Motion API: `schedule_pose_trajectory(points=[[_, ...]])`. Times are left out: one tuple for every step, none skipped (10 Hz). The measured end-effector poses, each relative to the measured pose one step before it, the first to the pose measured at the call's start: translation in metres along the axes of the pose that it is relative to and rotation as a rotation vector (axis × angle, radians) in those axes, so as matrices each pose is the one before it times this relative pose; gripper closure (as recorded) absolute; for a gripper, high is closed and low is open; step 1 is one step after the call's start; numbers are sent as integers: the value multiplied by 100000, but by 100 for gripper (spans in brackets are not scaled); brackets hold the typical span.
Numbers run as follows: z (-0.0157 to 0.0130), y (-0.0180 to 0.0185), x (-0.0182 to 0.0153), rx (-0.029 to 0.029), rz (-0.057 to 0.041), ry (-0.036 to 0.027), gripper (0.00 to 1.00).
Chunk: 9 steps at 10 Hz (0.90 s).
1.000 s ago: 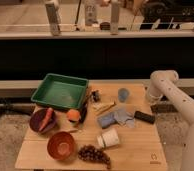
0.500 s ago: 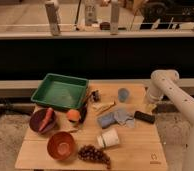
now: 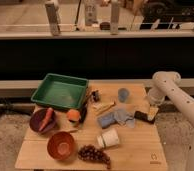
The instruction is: Place eraser in tray
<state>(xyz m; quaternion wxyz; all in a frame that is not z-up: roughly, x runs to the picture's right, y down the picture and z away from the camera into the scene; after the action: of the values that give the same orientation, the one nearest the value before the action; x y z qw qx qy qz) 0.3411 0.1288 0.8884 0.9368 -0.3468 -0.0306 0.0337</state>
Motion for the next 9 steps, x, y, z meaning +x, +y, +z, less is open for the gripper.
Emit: schedule_pose_trajectory(points=[[779,81,84,583,-404,989,20],[824,126,214,378,-331,673,22],[669,35,12,237,-365,180,30],[265,35,54,143,-69,46,38],[249,-25,131,1760,171,-10,51],[-151,-19,372,987,678,282,58],[-160,-79,51,540,306,12,60],[-240,-191,-105,757,7,-41,61],[-418,-87,180,886,294,147,65]])
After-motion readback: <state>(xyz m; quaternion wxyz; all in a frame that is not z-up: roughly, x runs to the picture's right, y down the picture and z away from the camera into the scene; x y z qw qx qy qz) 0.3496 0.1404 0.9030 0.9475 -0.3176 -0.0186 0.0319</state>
